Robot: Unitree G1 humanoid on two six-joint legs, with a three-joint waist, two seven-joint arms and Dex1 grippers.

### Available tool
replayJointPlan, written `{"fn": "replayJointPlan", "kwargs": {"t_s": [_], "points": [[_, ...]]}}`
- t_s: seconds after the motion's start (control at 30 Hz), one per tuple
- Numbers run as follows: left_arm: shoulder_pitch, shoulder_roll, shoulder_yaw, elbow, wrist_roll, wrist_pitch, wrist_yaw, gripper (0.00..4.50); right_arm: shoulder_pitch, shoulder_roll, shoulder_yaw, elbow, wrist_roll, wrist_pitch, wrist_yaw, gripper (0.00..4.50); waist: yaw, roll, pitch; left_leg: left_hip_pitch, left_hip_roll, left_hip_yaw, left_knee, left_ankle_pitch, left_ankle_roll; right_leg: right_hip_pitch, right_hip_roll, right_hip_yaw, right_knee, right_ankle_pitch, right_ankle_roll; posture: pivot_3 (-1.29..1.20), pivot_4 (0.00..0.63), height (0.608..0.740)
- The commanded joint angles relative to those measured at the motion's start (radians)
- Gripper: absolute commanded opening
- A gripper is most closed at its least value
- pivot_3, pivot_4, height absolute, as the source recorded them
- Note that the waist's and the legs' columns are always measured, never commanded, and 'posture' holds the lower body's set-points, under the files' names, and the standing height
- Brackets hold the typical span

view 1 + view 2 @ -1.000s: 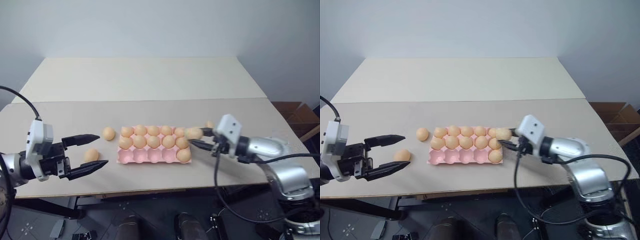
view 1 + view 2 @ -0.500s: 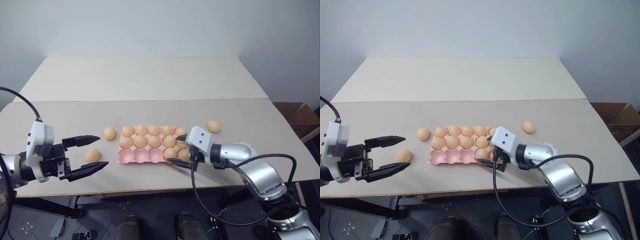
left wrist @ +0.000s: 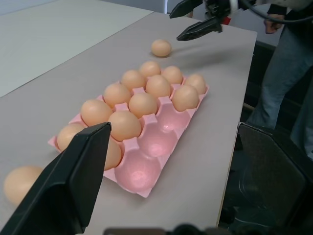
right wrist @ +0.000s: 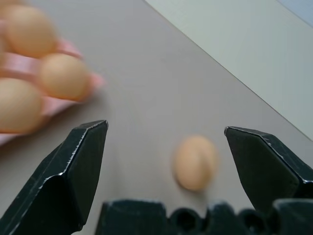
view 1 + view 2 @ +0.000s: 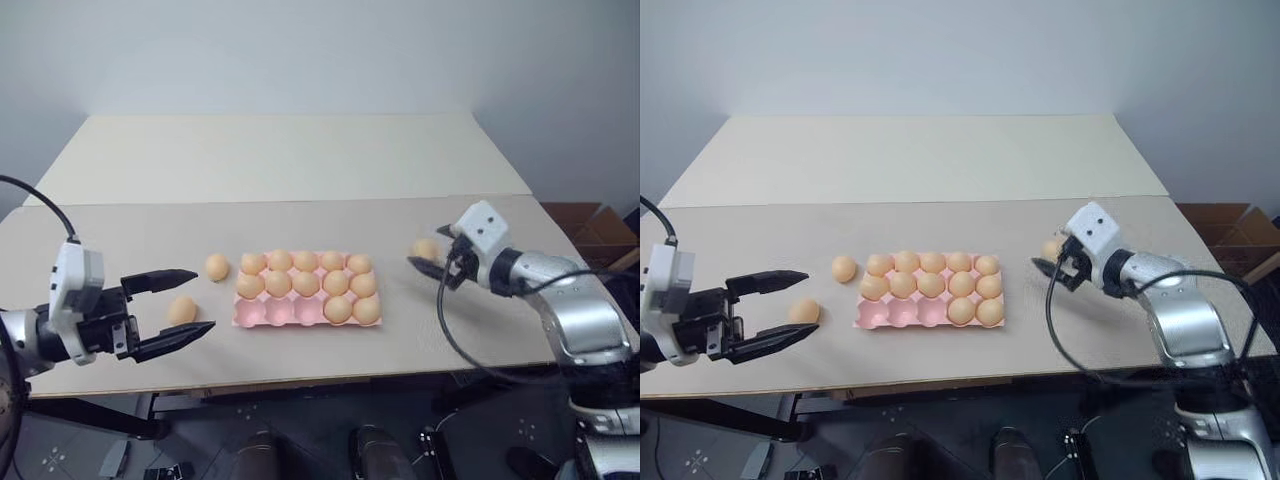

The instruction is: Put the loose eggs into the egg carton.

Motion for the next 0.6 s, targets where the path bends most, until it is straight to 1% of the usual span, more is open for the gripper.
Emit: {"fn": "replayJointPlan", "kwargs": {"t_s": [0.03, 0.1, 0.17, 0.33, 0.37, 0.4, 0.47, 0.5, 0.57, 0.6], "points": [[-0.016, 0.0, 0.001, -0.01, 0.004, -0.026, 0.005, 4.5, -0.102, 0.057, 0.015, 0.181, -0.067, -0.055, -0.096, 4.45, -0.004, 0.0, 0.0, 0.0, 0.0, 0.0, 0.0, 0.0, 0.0, 0.0, 0.0, 0.0, 0.0, 0.001, 0.001, 0.0, 0.15, 0.74], [-0.02, 0.0, 0.0, -0.011, 0.003, -0.025, 0.005, 4.5, -0.155, 0.091, 0.026, 0.304, -0.099, -0.069, -0.136, 4.45, -0.003, 0.0, 0.0, -0.002, 0.0, -0.001, -0.001, 0.0, 0.0, -0.001, 0.0, 0.0, 0.0, 0.002, 0.004, 0.0, 0.15, 0.74], [-0.022, 0.002, 0.002, -0.014, 0.0, -0.021, 0.005, 4.5, -0.187, 0.118, 0.023, 0.371, -0.104, -0.066, -0.145, 4.45, -0.003, 0.0, 0.0, -0.003, 0.0, -0.001, -0.001, 0.0, 0.0, -0.002, 0.0, 0.0, -0.001, 0.003, 0.005, 0.0, 0.15, 0.74], [-0.024, 0.007, 0.006, -0.013, -0.003, -0.017, 0.005, 4.5, -0.221, 0.152, 0.038, 0.438, -0.124, -0.053, -0.15, 4.45, 0.003, 0.0, 0.0, -0.003, -0.001, 0.0, -0.005, 0.0, 0.0, -0.002, -0.001, -0.001, -0.003, 0.003, 0.006, 0.0, 0.15, 0.74], [-0.024, 0.008, 0.008, -0.013, -0.004, -0.016, 0.005, 4.5, -0.227, 0.163, 0.031, 0.446, -0.123, -0.045, -0.163, 4.09, 0.003, 0.0, 0.0, -0.003, -0.001, 0.0, -0.005, 0.0, 0.0, -0.002, -0.001, -0.001, -0.004, 0.003, 0.006, 0.0, 0.15, 0.74], [-0.025, 0.009, 0.008, -0.011, -0.003, -0.016, 0.005, 4.5, -0.23, 0.17, 0.026, 0.451, -0.121, -0.054, -0.167, 3.88, 0.003, 0.0, 0.0, -0.003, -0.001, 0.0, -0.005, 0.0, 0.0, -0.002, -0.001, -0.001, -0.004, 0.003, 0.006, 0.0, 0.15, 0.74], [-0.029, 0.011, 0.006, -0.008, -0.001, -0.016, 0.006, 4.5, -0.231, 0.176, 0.017, 0.443, -0.112, -0.056, -0.168, 3.23, 0.003, 0.001, 0.0, -0.003, 0.0, -0.001, -0.005, 0.0, 0.0, -0.002, -0.001, -0.001, -0.003, 0.003, 0.005, 0.0, 0.15, 0.74], [-0.03, 0.011, 0.006, -0.007, 0.0, -0.016, 0.006, 4.5, -0.231, 0.177, 0.015, 0.437, -0.11, -0.054, -0.168, 2.81, 0.003, 0.001, 0.0, -0.003, 0.0, -0.001, -0.005, 0.0, 0.0, -0.002, -0.001, -0.001, -0.003, 0.003, 0.005, 0.0, 0.15, 0.74], [-0.029, 0.012, 0.009, -0.005, 0.001, -0.018, 0.004, 4.5, -0.217, 0.175, 0.004, 0.376, -0.096, -0.034, -0.163, 2.13, 0.004, 0.001, 0.0, -0.002, 0.0, -0.001, -0.005, 0.0, 0.0, -0.002, -0.001, -0.001, -0.002, 0.003, 0.005, 0.0, 0.15, 0.74], [-0.027, 0.012, 0.011, -0.006, 0.002, -0.018, 0.004, 4.5, -0.208, 0.172, 0.002, 0.34, -0.092, -0.022, -0.16, 1.9, 0.003, 0.001, 0.001, -0.003, 0.0, -0.001, -0.005, 0.0, 0.0, -0.002, -0.001, -0.001, -0.002, 0.003, 0.005, 0.0, 0.15, 0.74]]}}
